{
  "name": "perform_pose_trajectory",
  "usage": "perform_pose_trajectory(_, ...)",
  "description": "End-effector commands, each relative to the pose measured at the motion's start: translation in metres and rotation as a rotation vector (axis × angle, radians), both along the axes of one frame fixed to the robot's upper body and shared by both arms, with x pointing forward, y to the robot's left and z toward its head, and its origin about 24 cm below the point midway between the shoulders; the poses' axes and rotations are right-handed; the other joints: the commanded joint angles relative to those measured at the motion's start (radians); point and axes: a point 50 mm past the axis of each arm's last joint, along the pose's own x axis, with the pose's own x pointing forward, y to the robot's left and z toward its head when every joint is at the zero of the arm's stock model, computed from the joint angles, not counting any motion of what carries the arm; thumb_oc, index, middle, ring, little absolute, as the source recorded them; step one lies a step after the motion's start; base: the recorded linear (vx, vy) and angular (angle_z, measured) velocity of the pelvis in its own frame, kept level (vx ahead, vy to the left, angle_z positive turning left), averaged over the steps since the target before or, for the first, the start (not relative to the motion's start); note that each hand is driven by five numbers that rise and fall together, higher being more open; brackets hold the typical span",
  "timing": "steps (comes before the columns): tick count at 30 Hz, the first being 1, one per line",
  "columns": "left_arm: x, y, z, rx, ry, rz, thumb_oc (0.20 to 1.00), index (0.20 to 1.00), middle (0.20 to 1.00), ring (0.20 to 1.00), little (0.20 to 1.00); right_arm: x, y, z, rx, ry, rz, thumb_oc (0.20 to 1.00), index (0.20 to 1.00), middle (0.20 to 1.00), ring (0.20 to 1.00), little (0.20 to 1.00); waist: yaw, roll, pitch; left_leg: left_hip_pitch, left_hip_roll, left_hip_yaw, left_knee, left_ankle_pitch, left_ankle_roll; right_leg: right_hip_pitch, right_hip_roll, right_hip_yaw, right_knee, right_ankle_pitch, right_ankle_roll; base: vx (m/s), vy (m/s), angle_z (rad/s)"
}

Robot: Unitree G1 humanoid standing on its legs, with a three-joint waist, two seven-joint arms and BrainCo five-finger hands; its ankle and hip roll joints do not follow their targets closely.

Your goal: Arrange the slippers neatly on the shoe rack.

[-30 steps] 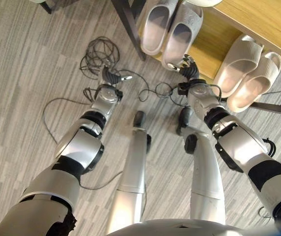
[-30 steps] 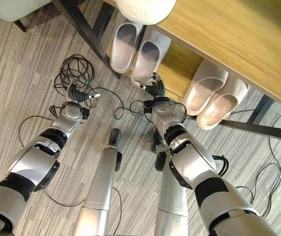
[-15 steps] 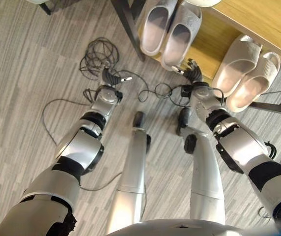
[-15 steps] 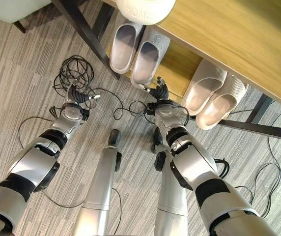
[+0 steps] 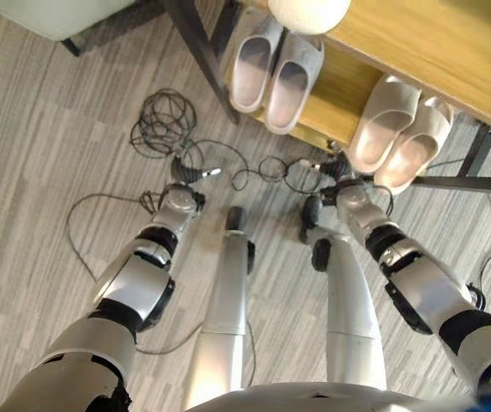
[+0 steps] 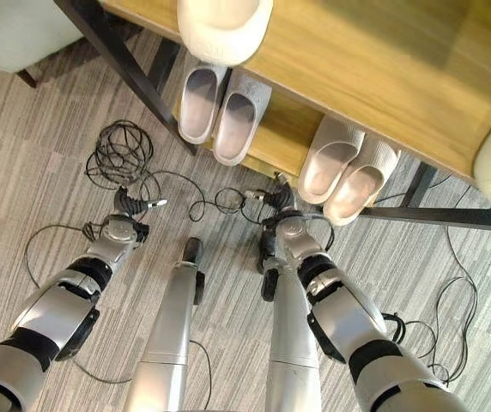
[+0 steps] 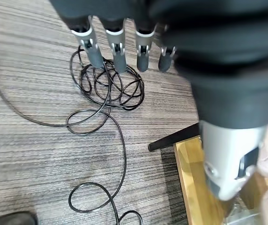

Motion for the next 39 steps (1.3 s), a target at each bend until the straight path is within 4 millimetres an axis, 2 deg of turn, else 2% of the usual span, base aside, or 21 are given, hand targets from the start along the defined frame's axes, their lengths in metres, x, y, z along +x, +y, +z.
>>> perform_pose_trajectory(1,0.005,0.006,0.016,0.024,-0.074,0.004,1.0,1.0,1.0,1.0,1.0,0.001,0.024,0.017,-0.026,-0.103,0.09,1.0,1.0,1.0,1.0,1.0,0.0,0.001,0.045,0.076,0.067,0.048,-0.278,0.147,-0.022,0.131,-0.016,0.069,0.058,-0.174,0.058,-0.07,0.054,-0.01)
perform_pose_trajectory(3,0.001,0.002,0.007,0.012,-0.06,0.001,1.0,1.0,1.0,1.0,1.0,-0.007,0.026,0.007,-0.112,-0.112,0.12,1.0,1.0,1.0,1.0,1.0,-0.004,-0.001,0.044,0.128,0.069,0.049,-0.328,0.158,-0.023,0.182,-0.018,0.064,0.01,-0.161,0.062,-0.04,0.051,0.0)
perform_pose_trajectory(7,-0.016,-0.003,-0.024,0.0,0.009,-0.013,1.0,1.0,1.0,1.0,1.0,-0.028,0.022,-0.025,-0.234,-0.073,0.173,1.0,1.0,1.0,1.0,1.0,-0.012,-0.005,0.039,0.235,0.074,0.046,-0.414,0.177,-0.026,0.296,-0.023,0.046,-0.095,-0.132,0.067,-0.03,0.038,-0.03)
perform_pose_trajectory(10,-0.031,-0.003,-0.047,-0.01,0.074,-0.019,1.0,1.0,1.0,1.0,1.0,-0.046,0.02,-0.049,-0.292,-0.015,0.224,1.0,1.0,1.0,1.0,1.0,-0.011,-0.014,0.034,0.315,0.067,0.046,-0.457,0.179,-0.026,0.377,-0.025,0.032,-0.156,-0.119,0.071,-0.03,0.035,-0.04)
perform_pose_trajectory(11,-0.031,-0.003,-0.047,-0.01,0.074,-0.019,1.0,1.0,1.0,1.0,1.0,-0.046,0.02,-0.049,-0.292,-0.015,0.224,1.0,1.0,1.0,1.0,1.0,-0.011,-0.014,0.034,0.316,0.067,0.046,-0.457,0.179,-0.026,0.377,-0.025,0.032,-0.156,-0.119,0.071,0.0,0.0,0.0)
perform_pose_trajectory(13,-0.046,0.0,-0.066,-0.015,0.141,-0.024,1.0,1.0,1.0,1.0,1.0,-0.063,0.018,-0.069,-0.317,0.04,0.27,1.0,1.0,1.0,1.0,1.0,-0.012,-0.025,0.024,0.385,0.065,0.049,-0.483,0.177,-0.024,0.459,-0.029,0.02,-0.218,-0.106,0.072,-0.01,0.015,0.01)
perform_pose_trajectory(15,-0.05,0.0,-0.072,-0.011,0.161,-0.031,1.0,1.0,1.0,1.0,1.0,-0.068,0.019,-0.073,-0.32,0.048,0.291,1.0,1.0,1.0,1.0,1.0,-0.013,-0.028,0.025,0.412,0.065,0.049,-0.496,0.177,-0.024,0.49,-0.031,0.015,-0.239,-0.1,0.074,0.0,0.0,0.0)
perform_pose_trajectory(17,-0.066,0.0,-0.09,-0.011,0.226,-0.048,1.0,1.0,1.0,1.0,1.0,-0.084,0.024,-0.083,-0.299,0.069,0.356,1.0,1.0,1.0,1.0,1.0,-0.014,-0.034,0.021,0.484,0.065,0.054,-0.519,0.173,-0.022,0.569,-0.03,0.012,-0.286,-0.085,0.077,-0.02,0.054,0.0)
perform_pose_trajectory(18,-0.072,-0.001,-0.097,-0.012,0.252,-0.053,1.0,1.0,1.0,1.0,1.0,-0.089,0.028,-0.085,-0.309,0.065,0.394,1.0,1.0,1.0,1.0,1.0,-0.012,-0.035,0.023,0.504,0.062,0.056,-0.542,0.208,-0.019,0.594,-0.033,0.006,-0.32,-0.048,0.075,-0.05,0.047,-0.01)
perform_pose_trajectory(22,-0.093,-0.002,-0.117,-0.031,0.326,-0.06,1.0,1.0,1.0,1.0,1.0,-0.103,0.037,-0.082,-0.32,0.023,0.501,1.0,1.0,1.0,1.0,1.0,-0.011,-0.047,0.021,0.617,0.066,0.061,-0.584,0.202,-0.017,0.718,-0.032,-0.004,-0.392,-0.034,0.081,0.04,0.022,-0.02)
perform_pose_trajectory(23,-0.093,-0.002,-0.117,-0.031,0.326,-0.06,1.0,1.0,1.0,1.0,1.0,-0.103,0.037,-0.082,-0.32,0.023,0.501,1.0,1.0,1.0,1.0,1.0,-0.011,-0.047,0.021,0.618,0.066,0.061,-0.584,0.202,-0.017,0.718,-0.032,-0.004,-0.392,-0.034,0.081,0.07,0.01,-0.02)
perform_pose_trajectory(25,-0.11,0.001,-0.132,-0.052,0.387,-0.047,1.0,1.0,1.0,1.0,1.0,-0.109,0.038,-0.067,-0.323,-0.06,0.555,1.0,1.0,1.0,1.0,1.0,-0.013,-0.055,0.014,0.734,0.068,0.068,-0.635,0.198,-0.016,0.837,-0.028,-0.011,-0.453,-0.026,0.087,0.14,0.036,-0.02)
perform_pose_trajectory(33,-0.136,0.005,-0.151,-0.083,0.472,-0.02,1.0,1.0,1.0,1.0,1.0,-0.12,0.032,-0.052,-0.27,-0.116,0.586,1.0,1.0,1.0,1.0,1.0,-0.014,-0.063,0.008,0.856,0.068,0.075,-0.67,0.188,-0.011,0.965,-0.024,-0.019,-0.504,-0.022,0.094,0.09,0.017,-0.01)
perform_pose_trajectory(36,-0.153,0.009,-0.162,-0.106,0.527,0.002,1.0,1.0,1.0,1.0,1.0,-0.123,0.025,-0.034,-0.274,-0.198,0.584,1.0,1.0,1.0,1.0,1.0,-0.015,-0.067,-0.006,0.916,0.071,0.077,-0.69,0.177,-0.01,1.026,-0.016,-0.024,-0.534,-0.025,0.1,0.09,0.007,-0.01)
perform_pose_trajectory(37,-0.153,0.009,-0.163,-0.106,0.527,0.001,1.0,1.0,1.0,1.0,1.0,-0.123,0.025,-0.034,-0.274,-0.197,0.584,1.0,1.0,1.0,1.0,1.0,-0.014,-0.067,-0.005,0.92,0.071,0.077,-0.691,0.177,-0.01,1.03,-0.016,-0.024,-0.535,-0.025,0.1,0.07,0.01,-0.01)
perform_pose_trajectory(39,-0.16,0.008,-0.167,-0.125,0.55,0.008,1.0,1.0,1.0,1.0,1.0,-0.126,0.024,-0.021,-0.253,-0.246,0.597,1.0,1.0,1.0,1.0,1.0,-0.015,-0.071,-0.016,0.961,0.076,0.08,-0.713,0.173,-0.011,1.07,-0.011,-0.025,-0.559,-0.023,0.104,0.07,0.007,-0.03)
